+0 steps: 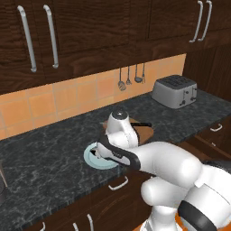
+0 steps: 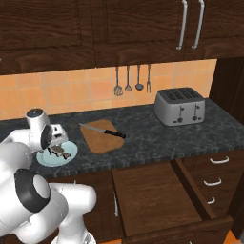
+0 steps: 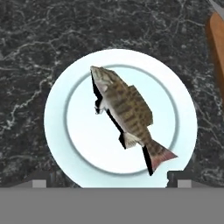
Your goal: Pick up the knife from the drawer and place it on the cutting board. Then place the meat from the plate to the cutting board.
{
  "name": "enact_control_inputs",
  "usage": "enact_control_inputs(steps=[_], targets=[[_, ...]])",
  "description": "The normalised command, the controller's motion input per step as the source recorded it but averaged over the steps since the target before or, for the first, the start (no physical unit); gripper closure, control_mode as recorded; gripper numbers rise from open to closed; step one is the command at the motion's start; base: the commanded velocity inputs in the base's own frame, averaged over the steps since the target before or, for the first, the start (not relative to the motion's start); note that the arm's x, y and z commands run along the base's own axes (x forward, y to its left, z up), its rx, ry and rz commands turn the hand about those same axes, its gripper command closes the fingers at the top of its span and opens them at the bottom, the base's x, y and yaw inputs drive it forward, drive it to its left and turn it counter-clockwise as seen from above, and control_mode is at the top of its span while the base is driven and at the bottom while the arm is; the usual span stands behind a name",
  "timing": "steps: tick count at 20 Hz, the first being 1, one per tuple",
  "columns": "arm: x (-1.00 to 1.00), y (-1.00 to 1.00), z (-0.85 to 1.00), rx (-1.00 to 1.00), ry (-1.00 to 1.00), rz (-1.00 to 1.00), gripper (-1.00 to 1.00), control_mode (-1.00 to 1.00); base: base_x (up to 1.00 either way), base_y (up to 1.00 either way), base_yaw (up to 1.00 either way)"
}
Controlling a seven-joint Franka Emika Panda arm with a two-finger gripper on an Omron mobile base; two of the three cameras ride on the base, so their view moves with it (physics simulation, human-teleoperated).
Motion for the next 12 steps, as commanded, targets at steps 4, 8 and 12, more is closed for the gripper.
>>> enact_control_inputs(steps=[4,8,12], targets=[[0.18,0.0,-0.21,0.0,0.0,0.0,-1.0,-1.0,0.0,0.0,0.0],[0.18,0.0,-0.26,0.0,0.0,0.0,-1.0,-1.0,0.0,0.0,0.0],[0.21,0.0,-0.3,0.0,0.0,0.0,-1.0,-1.0,0.0,0.0,0.0]])
